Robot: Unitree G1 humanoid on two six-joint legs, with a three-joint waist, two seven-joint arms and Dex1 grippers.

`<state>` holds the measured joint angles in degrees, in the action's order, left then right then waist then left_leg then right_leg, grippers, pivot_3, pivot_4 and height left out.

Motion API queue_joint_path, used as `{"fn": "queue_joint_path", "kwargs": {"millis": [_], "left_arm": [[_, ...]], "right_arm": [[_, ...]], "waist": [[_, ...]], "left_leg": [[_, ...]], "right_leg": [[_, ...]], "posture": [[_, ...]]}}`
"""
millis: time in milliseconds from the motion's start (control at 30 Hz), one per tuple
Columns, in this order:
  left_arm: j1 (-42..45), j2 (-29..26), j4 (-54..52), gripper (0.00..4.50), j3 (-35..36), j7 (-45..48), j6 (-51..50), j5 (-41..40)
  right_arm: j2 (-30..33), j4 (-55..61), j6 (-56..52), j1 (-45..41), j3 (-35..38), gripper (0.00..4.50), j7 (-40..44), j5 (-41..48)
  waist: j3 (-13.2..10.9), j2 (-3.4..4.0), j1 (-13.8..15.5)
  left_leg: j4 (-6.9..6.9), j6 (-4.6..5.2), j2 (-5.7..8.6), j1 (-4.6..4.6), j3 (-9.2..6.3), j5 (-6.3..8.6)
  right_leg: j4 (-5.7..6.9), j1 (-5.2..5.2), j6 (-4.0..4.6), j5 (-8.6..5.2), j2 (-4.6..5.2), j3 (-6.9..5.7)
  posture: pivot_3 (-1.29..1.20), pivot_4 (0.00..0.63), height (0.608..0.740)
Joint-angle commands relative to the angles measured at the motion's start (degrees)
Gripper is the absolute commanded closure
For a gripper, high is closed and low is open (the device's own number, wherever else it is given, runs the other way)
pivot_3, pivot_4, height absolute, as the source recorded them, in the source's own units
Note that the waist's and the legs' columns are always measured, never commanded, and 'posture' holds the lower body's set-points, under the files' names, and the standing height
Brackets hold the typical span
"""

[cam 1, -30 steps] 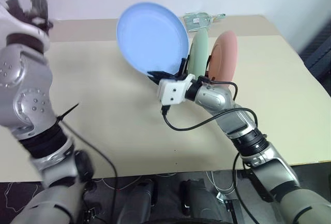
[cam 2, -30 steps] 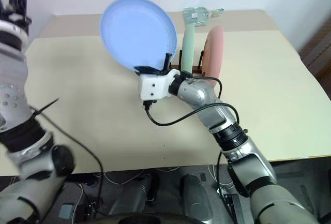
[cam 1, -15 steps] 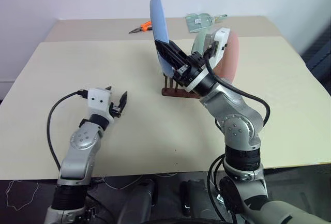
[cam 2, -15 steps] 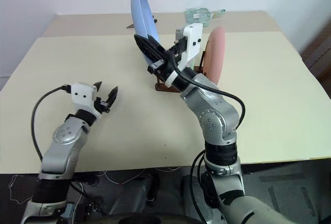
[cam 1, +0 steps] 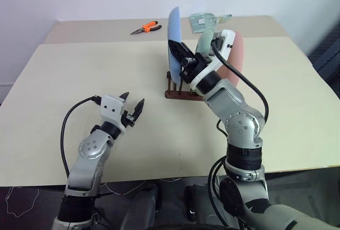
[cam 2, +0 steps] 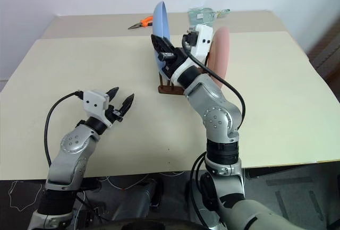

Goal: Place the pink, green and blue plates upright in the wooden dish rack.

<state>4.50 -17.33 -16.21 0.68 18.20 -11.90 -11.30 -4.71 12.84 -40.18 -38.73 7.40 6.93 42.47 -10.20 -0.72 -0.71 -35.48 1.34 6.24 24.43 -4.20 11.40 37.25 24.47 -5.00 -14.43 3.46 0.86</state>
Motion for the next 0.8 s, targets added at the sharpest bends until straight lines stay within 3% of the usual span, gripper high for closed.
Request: {"fn": "queue_joint_path", "kwargs": {"millis": [33, 167, 200, 267, 467, 667, 800], "left_arm": [[-0.3, 0.2, -2.6, 1.56, -0.8, 0.5, 0.7, 0.6], [-0.4, 0.4, -2.7, 1.56, -1.7, 0.7, 0.7, 1.1], [-0.4, 0.4, -2.8, 1.47, -2.1, 0.8, 0.7, 1.3], [-0.5, 0.4, -2.9, 1.47, -2.5, 0.8, 0.8, 1.6], [-0.7, 0.6, -2.8, 1.47, -2.6, 0.9, 0.7, 2.1], [-0.5, 1.0, -2.8, 1.47, -3.1, 1.3, 0.6, 2.4], [-0.1, 1.2, -2.4, 1.47, -3.5, 1.6, 0.5, 2.6]], "right_arm": [[-1.1, -3.4, 0.0, -4.3, 2.6, 4.50, -3.4, 1.7], [-0.6, -8.0, -0.1, -7.0, 2.8, 4.50, -4.7, 0.4], [-0.4, -8.7, 0.1, -7.4, 2.5, 3.82, -4.7, -0.2], [0.2, -9.2, 0.4, -7.6, 1.5, 3.08, -4.3, -1.5], [6.5, -6.0, 4.7, -7.9, -6.9, 0.07, 2.0, -10.8], [17.6, -4.3, 8.9, -10.0, -16.0, 0.07, 9.3, -23.3], [20.4, -3.2, 9.3, -9.6, -16.6, 0.07, 10.8, -26.3]], "waist": [[0.0, 0.01, 0.0], [0.0, 0.04, 0.0], [0.0, 0.04, 0.0], [0.0, 0.05, 0.0], [0.0, 0.05, 0.0], [0.0, 0.05, 0.0], [0.0, 0.05, 0.0]], "left_leg": [[0.00, 0.00, 0.00, 0.00, 0.00, 0.00], [0.01, 0.02, 0.00, 0.00, 0.01, -0.01], [0.01, 0.02, 0.00, 0.00, 0.01, -0.01], [0.01, 0.03, 0.00, 0.00, 0.02, -0.02], [0.01, 0.04, 0.00, 0.01, 0.04, -0.02], [0.00, 0.04, 0.00, 0.01, 0.04, -0.02], [0.00, 0.04, -0.01, 0.02, 0.04, -0.02]], "right_leg": [[0.00, 0.01, 0.00, 0.00, 0.00, 0.00], [0.00, 0.02, 0.00, 0.00, -0.01, 0.00], [0.00, 0.01, 0.00, 0.00, -0.01, 0.00], [0.00, 0.01, 0.00, 0.00, -0.01, 0.00], [-0.01, 0.01, 0.00, 0.00, 0.00, 0.01], [-0.02, 0.02, 0.00, 0.00, 0.00, 0.00], [-0.03, -0.06, 0.00, 0.00, 0.00, 0.01]], "posture": [[0.00, 0.150, 0.726], [0.00, 0.150, 0.726], [0.00, 0.150, 0.726], [0.00, 0.150, 0.726], [0.00, 0.150, 0.726], [0.00, 0.150, 0.726], [0.00, 0.150, 0.726]]}}
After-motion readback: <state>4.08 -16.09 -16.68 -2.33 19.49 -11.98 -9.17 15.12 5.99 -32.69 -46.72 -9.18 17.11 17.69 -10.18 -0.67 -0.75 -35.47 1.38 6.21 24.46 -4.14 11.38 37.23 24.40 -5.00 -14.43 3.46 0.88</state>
